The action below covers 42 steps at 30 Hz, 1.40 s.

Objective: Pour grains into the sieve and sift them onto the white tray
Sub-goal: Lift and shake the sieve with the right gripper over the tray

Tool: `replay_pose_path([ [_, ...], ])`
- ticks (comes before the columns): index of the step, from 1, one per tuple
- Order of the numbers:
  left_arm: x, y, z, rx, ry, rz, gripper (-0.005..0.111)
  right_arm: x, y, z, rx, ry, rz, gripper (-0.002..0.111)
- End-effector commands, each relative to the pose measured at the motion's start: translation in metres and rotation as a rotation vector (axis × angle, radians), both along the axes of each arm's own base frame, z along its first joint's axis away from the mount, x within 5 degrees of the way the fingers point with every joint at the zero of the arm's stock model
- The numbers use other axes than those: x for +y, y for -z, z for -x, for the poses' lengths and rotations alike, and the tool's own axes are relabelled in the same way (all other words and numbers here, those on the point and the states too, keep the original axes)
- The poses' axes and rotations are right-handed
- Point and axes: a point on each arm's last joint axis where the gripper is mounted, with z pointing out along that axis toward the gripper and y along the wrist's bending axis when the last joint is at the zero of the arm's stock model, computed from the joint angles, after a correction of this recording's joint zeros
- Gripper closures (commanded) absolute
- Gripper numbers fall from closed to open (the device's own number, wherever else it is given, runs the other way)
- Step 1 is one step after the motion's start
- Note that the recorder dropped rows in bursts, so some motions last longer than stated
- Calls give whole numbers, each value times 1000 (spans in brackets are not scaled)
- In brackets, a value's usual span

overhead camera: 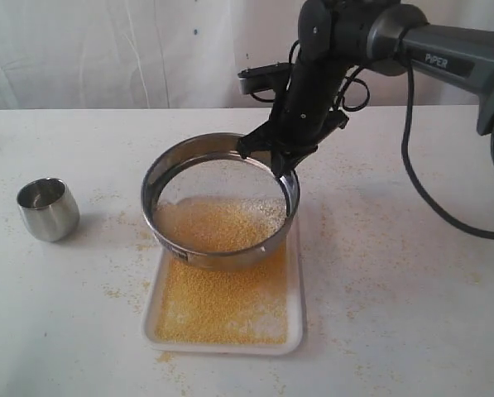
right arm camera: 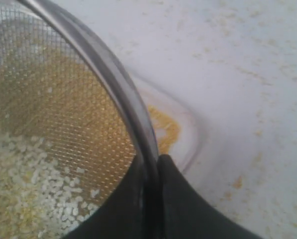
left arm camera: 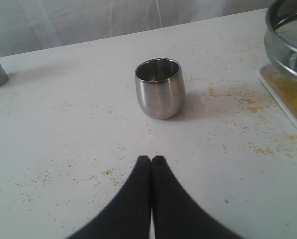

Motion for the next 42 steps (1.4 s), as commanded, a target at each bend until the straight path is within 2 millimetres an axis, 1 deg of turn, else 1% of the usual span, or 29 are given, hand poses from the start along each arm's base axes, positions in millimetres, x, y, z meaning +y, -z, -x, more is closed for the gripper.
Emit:
replay_pose_path([
  [1,0,1,0,0,-4,6,107,-1,-6,-1,-20,67,0,108],
  [3,0,1,0,0,-4,6,107,-14,-7,-10,-50,241,23,108],
  [5,0,1,0,0,-4,6,107,-6,-6,2,50,32,-34,108],
  [7,0,1,0,0,-4,6,107,2,-7,7,45,-155,-87,108],
  [8,0,1,0,0,-4,6,107,-3,-6,5,37,-125,-33,108],
  [10,0,1,0,0,-4,6,107,-20,-7,-6,-20,163,67,108],
  [11,0,1,0,0,-4,6,107,-25,-7,-9,-38,239,92,108],
  [12,0,1,0,0,-4,6,107,-23,-7,-7,-12,196,69,108],
  [14,0,1,0,0,-4,6,107,-7,-10,4,44,-103,-75,108],
  [16,0,1,0,0,-4,6,107,-3,-10,5,43,-153,-115,108],
  [17,0,1,0,0,-4,6,107,-9,-9,3,42,-89,-58,108],
  [19,0,1,0,0,-4,6,107,-20,-12,-10,-17,242,-39,108],
  [20,0,1,0,0,-4,6,107,-20,-13,-10,-9,236,-49,108],
  [21,0,1,0,0,-4,6,107,-13,-13,-5,27,132,-95,108],
  [22,0,1,0,0,-4,6,107,-8,-13,3,61,-72,-128,108],
  [23,0,1,0,0,-4,6,107,-4,-14,4,37,-173,-149,108],
  [24,0,1,0,0,-4,6,107,-6,-13,4,32,-171,-123,108],
  [27,0,1,0,0,-4,6,107,-28,-10,-10,-1,252,17,108],
  [28,0,1,0,0,-4,6,107,-26,-10,-7,29,198,5,108],
  [30,0,1,0,0,-4,6,107,-7,-14,3,42,-131,-126,108],
  [31,0,1,0,0,-4,6,107,1,-15,9,40,-205,-170,108],
  [32,0,1,0,0,-4,6,107,-1,-17,9,29,-208,-151,108],
  [33,0,1,0,0,-4,6,107,-5,-18,8,23,-179,-113,108],
  [36,0,1,0,0,-4,6,107,-25,-20,-12,-77,257,-31,108],
  [37,0,1,0,0,-4,6,107,-23,-20,-10,-49,263,-43,108],
  [39,0,1,0,0,-4,6,107,-9,-20,7,59,-37,-120,108],
  [40,0,1,0,0,-4,6,107,0,-21,10,35,-177,-169,108],
  [41,0,1,0,0,-4,6,107,2,-20,11,19,-233,-168,108],
  [42,0,1,0,0,-4,6,107,-2,-18,9,23,-179,-108,108],
])
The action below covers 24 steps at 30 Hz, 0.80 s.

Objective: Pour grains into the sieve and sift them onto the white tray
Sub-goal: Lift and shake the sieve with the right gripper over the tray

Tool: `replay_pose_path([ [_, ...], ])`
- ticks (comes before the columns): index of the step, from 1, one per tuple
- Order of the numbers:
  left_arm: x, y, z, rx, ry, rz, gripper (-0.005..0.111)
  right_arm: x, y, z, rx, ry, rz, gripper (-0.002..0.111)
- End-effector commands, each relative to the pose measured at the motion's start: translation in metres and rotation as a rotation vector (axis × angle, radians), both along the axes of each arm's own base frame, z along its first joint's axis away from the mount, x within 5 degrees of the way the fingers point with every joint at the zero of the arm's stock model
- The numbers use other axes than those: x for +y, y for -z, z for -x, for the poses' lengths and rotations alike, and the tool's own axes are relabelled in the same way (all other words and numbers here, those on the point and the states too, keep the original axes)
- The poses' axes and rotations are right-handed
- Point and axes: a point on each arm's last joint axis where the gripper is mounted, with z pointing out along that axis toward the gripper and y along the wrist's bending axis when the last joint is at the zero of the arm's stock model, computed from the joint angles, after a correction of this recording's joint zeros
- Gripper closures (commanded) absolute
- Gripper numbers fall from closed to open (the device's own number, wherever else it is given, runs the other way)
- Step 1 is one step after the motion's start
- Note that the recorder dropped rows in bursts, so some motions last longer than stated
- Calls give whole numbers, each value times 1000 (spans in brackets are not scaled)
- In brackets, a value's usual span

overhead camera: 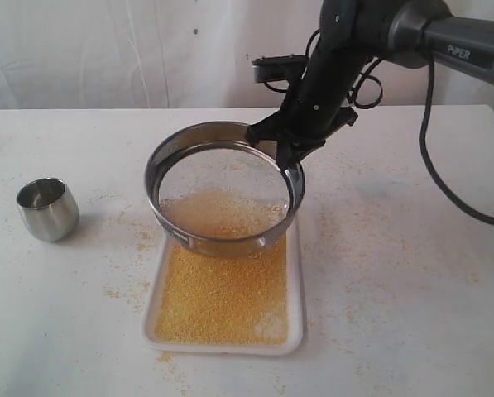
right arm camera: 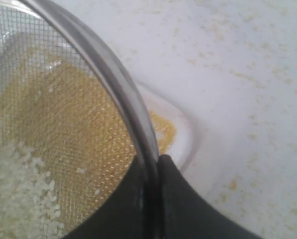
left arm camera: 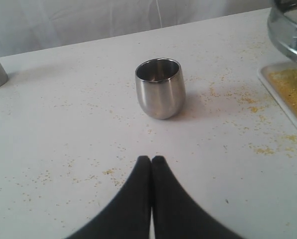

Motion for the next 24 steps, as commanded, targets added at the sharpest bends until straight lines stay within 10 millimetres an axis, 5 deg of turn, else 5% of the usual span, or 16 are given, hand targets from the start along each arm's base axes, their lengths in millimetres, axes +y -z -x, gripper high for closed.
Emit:
replay_pose_path([
  [1,0,1,0,0,-4,6,107,5,-9,5,-23,-20,25,108],
  [4,0,1,0,0,-4,6,107,-12,-9,-8,-74,351,92,108],
  [7,0,1,0,0,-4,6,107,16,-7,14,28,-194,-58,108],
  [9,0,1,0,0,-4,6,107,17,-6,15,14,-236,-41,108],
  [12,0,1,0,0,-4,6,107,-7,-8,-6,-78,244,99,108],
  [13,0,1,0,0,-4,6,107,-9,-7,-6,-57,280,85,108],
  [17,0,1,0,0,-4,6,107,15,-9,14,8,-255,-75,108],
  [21,0,1,0,0,-4,6,107,-12,-9,-8,-49,301,48,108],
  [24,0,1,0,0,-4,6,107,7,-10,11,52,-90,-68,108],
])
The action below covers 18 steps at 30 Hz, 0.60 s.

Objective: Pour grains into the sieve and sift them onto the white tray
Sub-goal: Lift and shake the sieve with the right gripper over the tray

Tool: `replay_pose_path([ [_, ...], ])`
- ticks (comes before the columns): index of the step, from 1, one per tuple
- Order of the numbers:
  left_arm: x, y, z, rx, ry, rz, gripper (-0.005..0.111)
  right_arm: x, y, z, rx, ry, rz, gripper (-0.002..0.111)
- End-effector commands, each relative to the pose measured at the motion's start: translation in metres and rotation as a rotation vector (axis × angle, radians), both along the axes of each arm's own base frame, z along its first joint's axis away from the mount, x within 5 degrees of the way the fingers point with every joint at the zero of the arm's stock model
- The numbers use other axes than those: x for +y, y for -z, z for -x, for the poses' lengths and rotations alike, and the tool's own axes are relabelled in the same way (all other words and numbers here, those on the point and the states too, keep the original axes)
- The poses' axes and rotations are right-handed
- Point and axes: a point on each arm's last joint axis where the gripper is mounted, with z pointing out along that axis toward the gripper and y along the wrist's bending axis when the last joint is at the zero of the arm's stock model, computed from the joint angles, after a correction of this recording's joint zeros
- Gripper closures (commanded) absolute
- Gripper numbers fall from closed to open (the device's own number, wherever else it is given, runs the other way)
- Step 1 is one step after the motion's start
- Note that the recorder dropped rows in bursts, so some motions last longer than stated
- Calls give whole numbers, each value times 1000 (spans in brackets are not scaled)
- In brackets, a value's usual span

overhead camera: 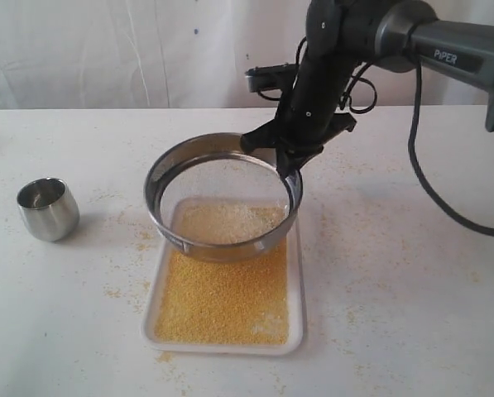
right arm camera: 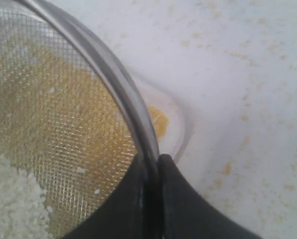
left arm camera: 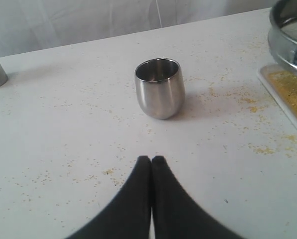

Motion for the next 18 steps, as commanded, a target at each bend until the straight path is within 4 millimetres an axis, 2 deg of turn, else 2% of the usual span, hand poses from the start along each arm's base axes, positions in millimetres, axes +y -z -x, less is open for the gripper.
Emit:
replay_pose_path([
  [1,0,1,0,0,-4,6,107,14,-14,13,18,-338,-177,108],
  [3,0,1,0,0,-4,6,107,12,-14,13,3,-352,-121,108],
  [4,0,1,0,0,-4,6,107,5,-15,6,-36,-237,-56,108],
  [6,0,1,0,0,-4,6,107,-12,-17,-9,-107,130,11,108],
  [7,0,1,0,0,-4,6,107,-14,-17,-10,-98,187,4,108],
  [9,0,1,0,0,-4,6,107,-1,-16,7,-6,-181,-43,108],
  [11,0,1,0,0,-4,6,107,9,-17,12,-17,-372,-98,108],
  [12,0,1,0,0,-4,6,107,3,-15,10,-20,-340,-29,108],
  [14,0,1,0,0,-4,6,107,-15,-15,-7,-91,44,66,108],
  [15,0,1,0,0,-4,6,107,-19,-15,-8,-78,156,74,108],
  [16,0,1,0,0,-4,6,107,-18,-14,-4,-47,49,68,108],
  [18,0,1,0,0,-4,6,107,3,-11,10,18,-272,-75,108],
])
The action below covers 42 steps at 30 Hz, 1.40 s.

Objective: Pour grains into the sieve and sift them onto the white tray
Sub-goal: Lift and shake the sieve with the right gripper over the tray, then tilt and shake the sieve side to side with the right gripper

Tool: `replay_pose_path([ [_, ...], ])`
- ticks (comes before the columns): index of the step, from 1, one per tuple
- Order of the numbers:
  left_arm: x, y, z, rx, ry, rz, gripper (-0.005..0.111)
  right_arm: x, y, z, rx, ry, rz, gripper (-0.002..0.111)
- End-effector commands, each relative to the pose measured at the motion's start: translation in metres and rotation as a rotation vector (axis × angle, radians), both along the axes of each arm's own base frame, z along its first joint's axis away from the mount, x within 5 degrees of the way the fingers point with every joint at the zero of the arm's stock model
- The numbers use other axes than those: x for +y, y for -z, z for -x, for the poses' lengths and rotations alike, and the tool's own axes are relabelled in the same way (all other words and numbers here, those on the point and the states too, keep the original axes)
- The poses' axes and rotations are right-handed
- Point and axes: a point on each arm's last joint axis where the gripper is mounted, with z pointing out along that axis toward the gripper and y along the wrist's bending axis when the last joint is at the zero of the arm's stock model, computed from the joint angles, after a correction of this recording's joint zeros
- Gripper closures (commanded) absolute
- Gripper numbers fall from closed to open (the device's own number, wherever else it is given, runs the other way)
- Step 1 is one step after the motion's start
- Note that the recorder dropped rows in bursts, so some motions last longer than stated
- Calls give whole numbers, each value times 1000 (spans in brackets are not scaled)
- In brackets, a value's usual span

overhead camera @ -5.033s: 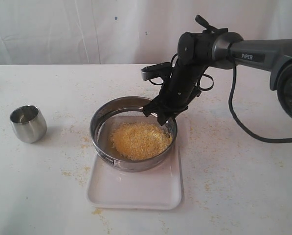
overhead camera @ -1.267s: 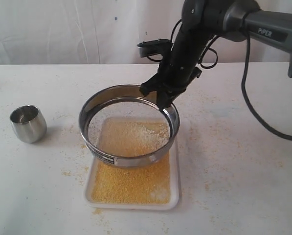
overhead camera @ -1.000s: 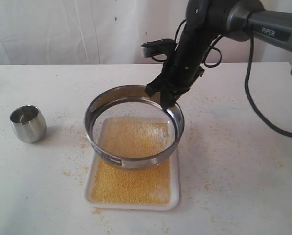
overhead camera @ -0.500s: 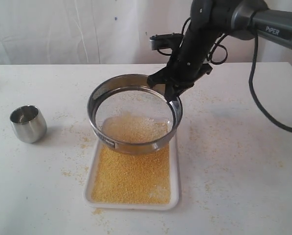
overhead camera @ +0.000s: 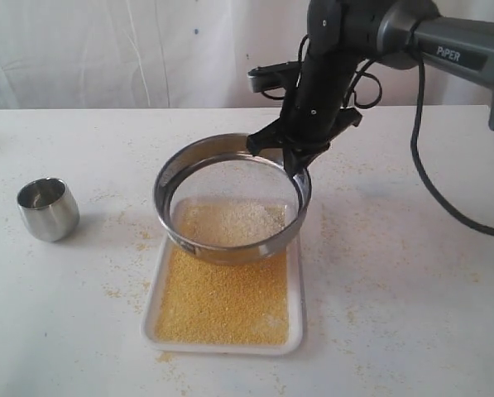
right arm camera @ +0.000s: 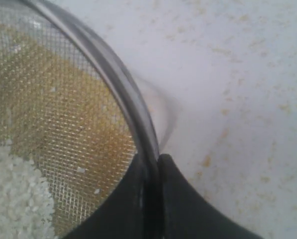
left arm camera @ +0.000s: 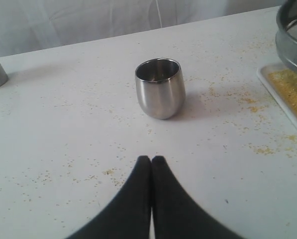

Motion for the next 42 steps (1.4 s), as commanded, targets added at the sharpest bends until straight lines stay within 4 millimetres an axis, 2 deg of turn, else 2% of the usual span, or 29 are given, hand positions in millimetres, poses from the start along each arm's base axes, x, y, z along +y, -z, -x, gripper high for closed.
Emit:
replay_pose_path([
  [1,0,1,0,0,-4,6,107,13,-8,13,49,-263,-158,108],
  [3,0,1,0,0,-4,6,107,3,-7,11,33,-203,-58,108],
  [5,0,1,0,0,-4,6,107,-12,-8,-1,-34,44,13,108],
  [6,0,1,0,0,-4,6,107,-16,-7,-1,-18,71,21,108],
  [7,0,1,0,0,-4,6,107,-15,-6,3,32,17,6,108],
  [8,0,1,0,0,-4,6,107,-7,-5,6,55,-113,-68,108],
  [10,0,1,0,0,-4,6,107,2,-5,17,95,-175,-171,108],
  [12,0,1,0,0,-4,6,107,6,-6,24,85,-268,-178,108],
  [16,0,1,0,0,-4,6,107,-4,-3,20,83,-162,-67,108],
  [24,0,1,0,0,-4,6,107,-5,4,26,115,-167,-59,108],
  [30,0,1,0,0,-4,6,107,-10,15,38,174,-160,-48,108],
  [32,0,1,0,0,-4,6,107,-12,10,47,177,-166,-48,108],
  [39,0,1,0,0,-4,6,107,-18,-40,74,90,-215,-130,108],
  [41,0,1,0,0,-4,6,107,-19,-44,72,24,-278,-109,108],
  [42,0,1,0,0,-4,6,107,-23,-45,63,-80,-286,-48,108],
])
